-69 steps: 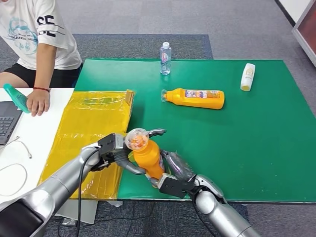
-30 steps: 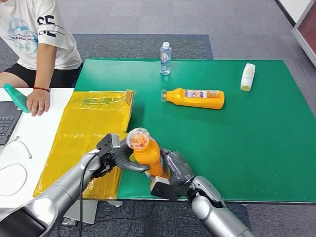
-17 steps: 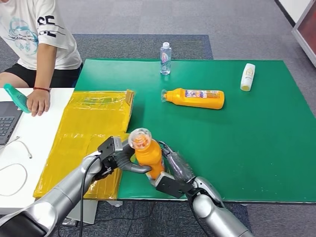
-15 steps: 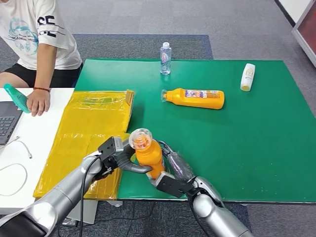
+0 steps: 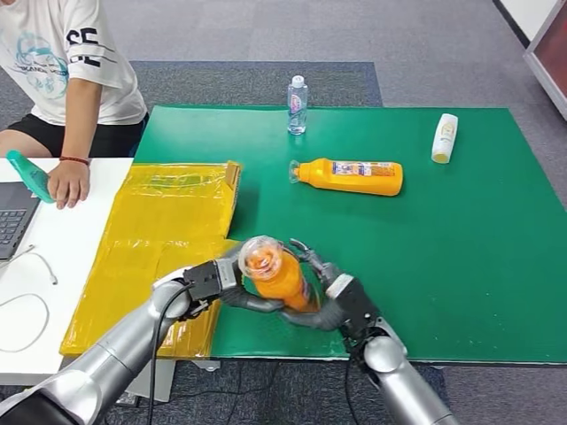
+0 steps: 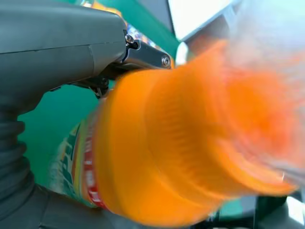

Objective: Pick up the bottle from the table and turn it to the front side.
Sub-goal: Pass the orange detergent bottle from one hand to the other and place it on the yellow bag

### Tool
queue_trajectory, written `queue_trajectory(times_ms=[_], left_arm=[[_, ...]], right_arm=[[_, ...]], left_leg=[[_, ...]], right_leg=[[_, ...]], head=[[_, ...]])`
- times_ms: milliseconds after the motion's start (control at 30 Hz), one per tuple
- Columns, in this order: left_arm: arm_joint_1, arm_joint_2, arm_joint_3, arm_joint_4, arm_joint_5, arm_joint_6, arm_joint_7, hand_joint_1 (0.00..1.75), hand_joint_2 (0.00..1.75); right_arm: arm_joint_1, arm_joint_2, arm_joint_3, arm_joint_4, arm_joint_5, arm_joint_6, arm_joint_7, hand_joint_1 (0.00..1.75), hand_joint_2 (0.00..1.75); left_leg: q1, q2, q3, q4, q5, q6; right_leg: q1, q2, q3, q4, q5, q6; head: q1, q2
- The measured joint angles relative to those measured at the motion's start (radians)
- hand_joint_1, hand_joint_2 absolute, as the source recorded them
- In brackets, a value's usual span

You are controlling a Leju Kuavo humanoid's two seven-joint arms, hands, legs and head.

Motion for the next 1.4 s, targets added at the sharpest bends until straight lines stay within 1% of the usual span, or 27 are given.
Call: queue_trajectory(times_ms=[100, 200, 267, 367, 533, 800, 867, 933, 1033, 1133, 1300, 1400], left_arm=[[0.017, 0.027, -0.005, -0.067, -0.025, 0.029, 0.013, 1.75, 1.75], [0.050, 0.053, -0.023, -0.130, -0.060, 0.052, 0.023, 1.75, 1.75], [0.066, 0.064, -0.034, -0.163, -0.076, 0.067, 0.028, 1.75, 1.75], [0.073, 0.073, -0.051, -0.202, -0.088, 0.081, 0.032, 1.75, 1.75], [0.074, 0.082, -0.072, -0.233, -0.097, 0.095, 0.038, 1.75, 1.75], [0.078, 0.090, -0.094, -0.241, -0.101, 0.113, 0.043, 1.75, 1.75], [0.078, 0.092, -0.096, -0.242, -0.116, 0.127, 0.052, 1.75, 1.75], [0.074, 0.097, -0.097, -0.242, -0.156, 0.156, 0.082, 1.75, 1.75], [0.037, 0.112, -0.100, -0.241, -0.231, 0.200, 0.157, 1.75, 1.75], [-0.032, 0.138, -0.103, -0.232, -0.250, 0.195, 0.213, 1.75, 1.75], [-0.154, 0.166, -0.105, -0.206, -0.259, 0.192, 0.279, 1.75, 1.75], [-0.196, 0.171, -0.104, -0.197, -0.258, 0.194, 0.293, 1.75, 1.75]], right_arm=[[0.015, -0.009, -0.115, -0.018, -0.083, 0.038, -0.009, 0.00, 1.75], [0.018, -0.022, -0.237, -0.042, -0.131, 0.063, -0.017, 0.00, 1.75], [0.023, -0.028, -0.298, -0.059, -0.145, 0.075, -0.021, 0.00, 1.75], [0.033, -0.031, -0.364, -0.081, -0.155, 0.089, -0.023, 0.00, 1.75], [0.041, -0.033, -0.428, -0.108, -0.151, 0.096, -0.023, 0.00, 1.75], [0.053, -0.034, -0.473, -0.135, -0.134, 0.101, -0.021, 0.00, 1.75], [0.058, -0.034, -0.481, -0.140, -0.133, 0.102, -0.021, 0.00, 1.75], [0.064, -0.034, -0.488, -0.146, -0.130, 0.103, -0.021, 0.00, 1.75], [0.074, -0.034, -0.497, -0.152, -0.119, 0.110, -0.021, 0.00, 1.75], [0.081, -0.034, -0.501, -0.152, -0.107, 0.118, -0.020, 0.00, 1.75], [0.090, -0.033, -0.501, -0.152, -0.096, 0.120, -0.021, 0.00, 1.75], [0.096, -0.033, -0.500, -0.152, -0.093, 0.119, -0.021, 0.00, 1.75]], left_leg=[[-0.001, 0.000, 0.000, 0.000, 0.000, 0.000], [-0.002, 0.000, 0.000, 0.000, 0.001, 0.001], [-0.002, 0.000, 0.000, 0.000, 0.000, 0.001], [-0.002, 0.000, 0.000, 0.000, 0.000, 0.001], [-0.002, 0.000, 0.000, 0.000, 0.000, 0.002], [-0.002, 0.000, 0.000, 0.000, 0.000, 0.001], [-0.002, 0.000, 0.000, 0.000, 0.000, 0.002], [-0.002, 0.000, 0.000, 0.000, 0.000, 0.002], [-0.002, 0.000, 0.000, 0.000, 0.000, 0.001], [-0.002, 0.000, 0.000, 0.000, 0.002, 0.001], [-0.002, 0.000, 0.000, 0.000, 0.003, 0.001], [-0.002, 0.000, 0.000, 0.000, 0.003, 0.001]], right_leg=[[-0.001, 0.000, -0.001, 0.000, 0.000, 0.000], [-0.002, 0.000, -0.001, 0.000, 0.000, 0.000], [-0.002, 0.000, -0.001, 0.000, 0.000, 0.001], [-0.002, 0.000, -0.001, 0.000, 0.000, 0.001], [-0.002, 0.000, -0.001, 0.000, 0.000, 0.001], [-0.002, 0.000, -0.001, 0.000, 0.000, 0.001], [-0.002, 0.000, -0.001, 0.000, 0.000, 0.001], [-0.002, 0.000, -0.002, 0.000, 0.000, 0.001], [-0.002, 0.000, -0.002, 0.000, 0.000, 0.001], [-0.002, 0.001, -0.002, 0.000, 0.001, 0.000], [-0.002, 0.000, -0.002, 0.000, 0.002, 0.000], [-0.002, 0.000, -0.002, 0.000, 0.002, 0.001]], head=[[0.000, 0.000], [0.000, 0.000], [0.000, 0.000], [0.000, 0.000], [0.000, 0.000], [0.000, 0.000], [0.000, 0.000], [0.000, 0.000], [0.000, 0.000], [0.000, 0.000], [0.000, 0.000], [0.000, 0.000]])
